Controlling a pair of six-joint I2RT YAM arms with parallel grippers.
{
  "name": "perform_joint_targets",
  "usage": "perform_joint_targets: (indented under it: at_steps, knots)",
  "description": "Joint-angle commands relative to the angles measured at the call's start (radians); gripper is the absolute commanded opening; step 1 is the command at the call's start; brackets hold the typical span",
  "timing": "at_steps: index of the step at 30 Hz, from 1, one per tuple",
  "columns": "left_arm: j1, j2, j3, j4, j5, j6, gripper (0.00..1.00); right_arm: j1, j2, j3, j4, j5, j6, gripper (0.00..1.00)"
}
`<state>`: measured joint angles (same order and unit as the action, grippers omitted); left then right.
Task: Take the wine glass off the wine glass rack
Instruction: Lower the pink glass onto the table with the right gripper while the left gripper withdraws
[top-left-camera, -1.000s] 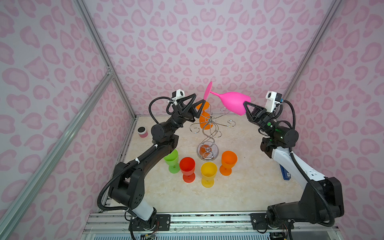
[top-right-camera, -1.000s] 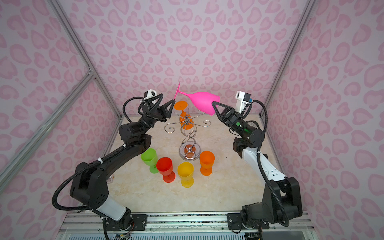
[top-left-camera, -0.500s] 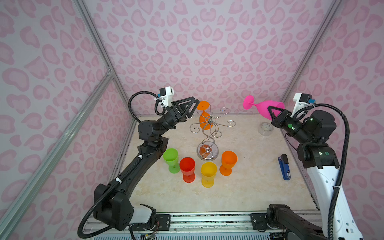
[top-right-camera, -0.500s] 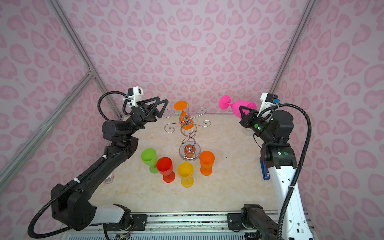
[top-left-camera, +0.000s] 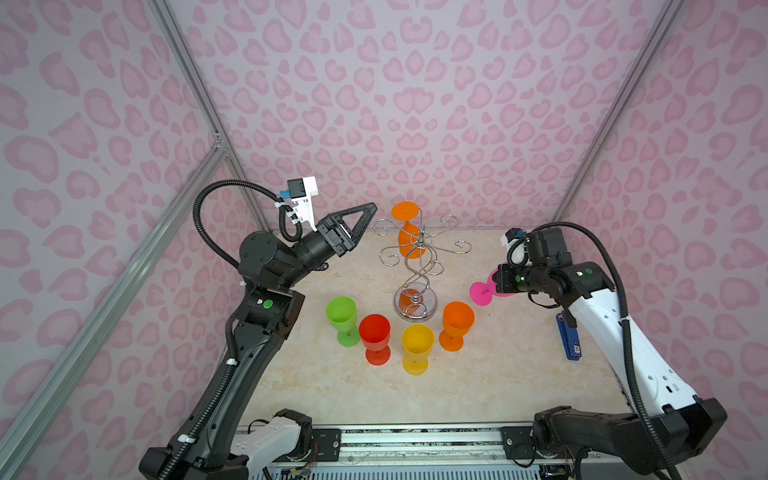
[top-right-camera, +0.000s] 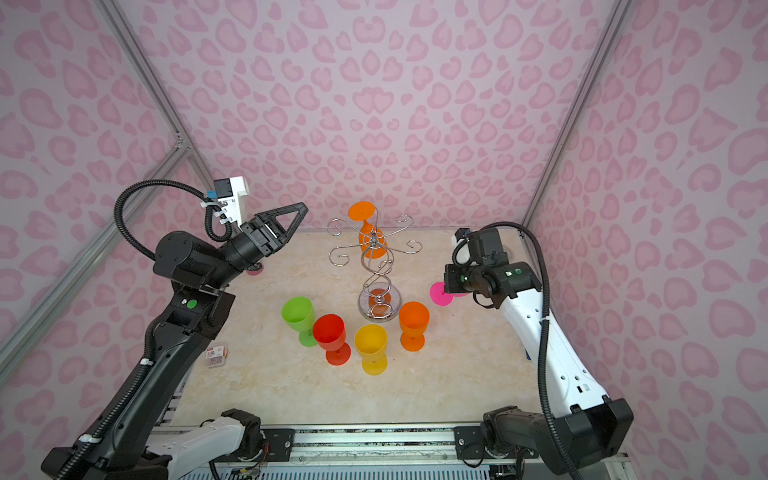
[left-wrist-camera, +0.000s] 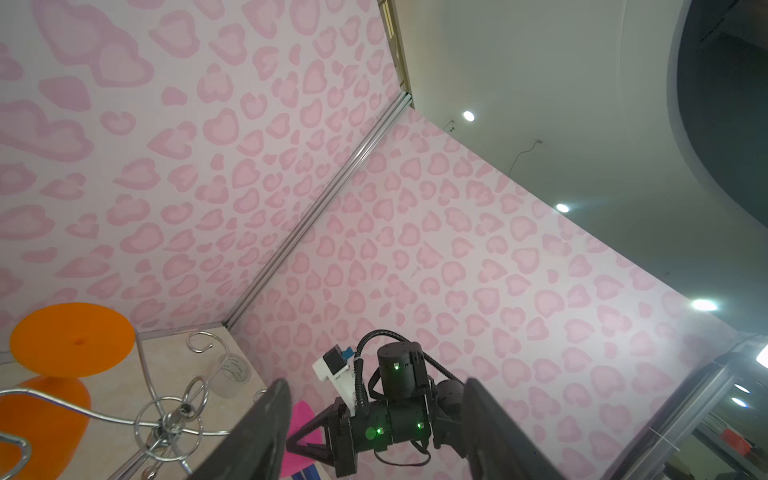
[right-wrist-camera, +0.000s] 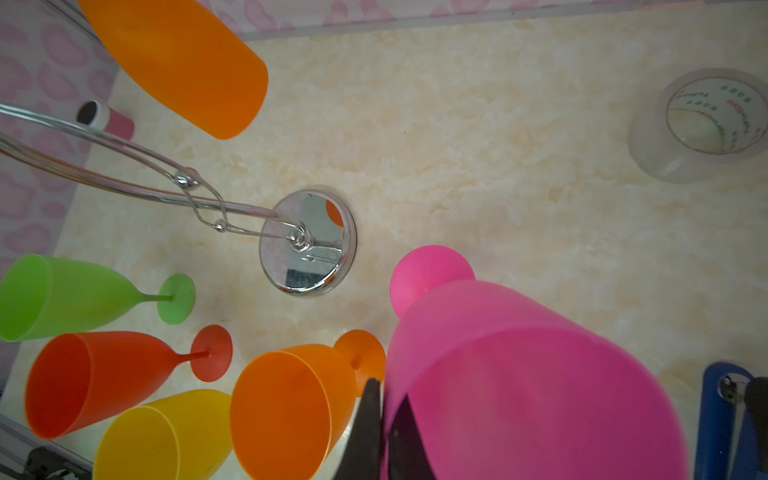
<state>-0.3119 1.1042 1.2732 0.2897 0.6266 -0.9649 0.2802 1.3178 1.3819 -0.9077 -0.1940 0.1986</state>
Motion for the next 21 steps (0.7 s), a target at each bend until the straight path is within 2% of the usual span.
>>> perform_joint_targets:
  at_steps: [1, 9, 21]
  knots:
    - [0.009, -0.020, 0.000, -0.078, -0.026, 0.074, 0.67, 0.050, 0.050, 0.003, -0.057, 0.135, -0.048, 0.00]
    - [0.014, -0.036, -0.009, -0.093, -0.037, 0.091, 0.67, 0.134, 0.166, 0.009, 0.004, 0.161, -0.035, 0.00]
    - [0.019, -0.053, -0.023, -0.136, -0.044, 0.105, 0.67, 0.167, 0.324, 0.075, 0.024, 0.131, -0.030, 0.00]
